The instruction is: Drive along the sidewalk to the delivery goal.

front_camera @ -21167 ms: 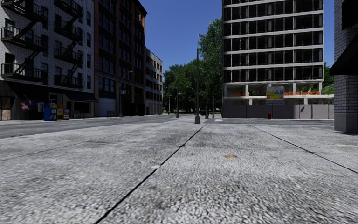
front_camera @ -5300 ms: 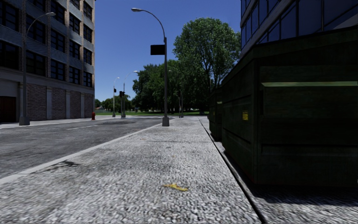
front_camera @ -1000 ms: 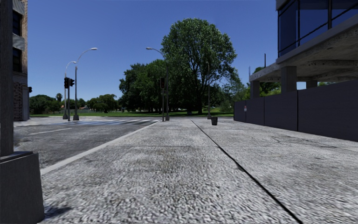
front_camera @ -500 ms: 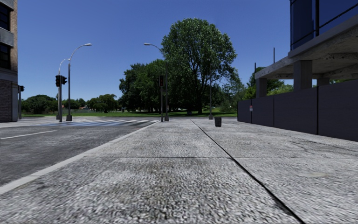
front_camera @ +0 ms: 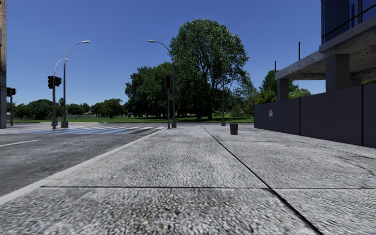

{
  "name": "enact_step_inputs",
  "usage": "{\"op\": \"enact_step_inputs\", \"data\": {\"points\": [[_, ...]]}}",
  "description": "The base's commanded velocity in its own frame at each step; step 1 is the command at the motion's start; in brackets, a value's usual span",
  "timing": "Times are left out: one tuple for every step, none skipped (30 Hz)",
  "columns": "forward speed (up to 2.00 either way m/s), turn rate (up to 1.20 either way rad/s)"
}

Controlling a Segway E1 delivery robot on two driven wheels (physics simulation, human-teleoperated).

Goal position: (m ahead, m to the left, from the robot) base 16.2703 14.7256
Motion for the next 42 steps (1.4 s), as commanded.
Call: {"op": "enact_step_inputs", "data": {"points": [[2.0,0.0],[2.0,0.0],[2.0,0.0],[2.0,0.0],[2.0,0.0],[2.0,0.0],[2.0,0.0],[2.0,0.0],[2.0,0.0],[2.0,0.0],[2.0,0.0],[2.0,0.0],[2.0,0.0],[2.0,0.0],[2.0,0.0],[2.0,0.0],[2.0,0.0],[2.0,0.0],[2.0,0.0],[2.0,0.0],[2.0,0.0],[2.0,0.0],[2.0,0.0],[2.0,0.0],[2.0,0.0],[2.0,0.0],[2.0,0.0],[2.0,0.0],[2.0,0.0],[2.0,0.0],[2.0,0.0],[2.0,0.0],[2.0,0.0],[2.0,0.0],[2.0,0.0],[2.0,0.0],[2.0,0.0],[2.0,0.0],[2.0,0.0],[2.0,0.0],[2.0,0.0],[2.0,0.0]]}}
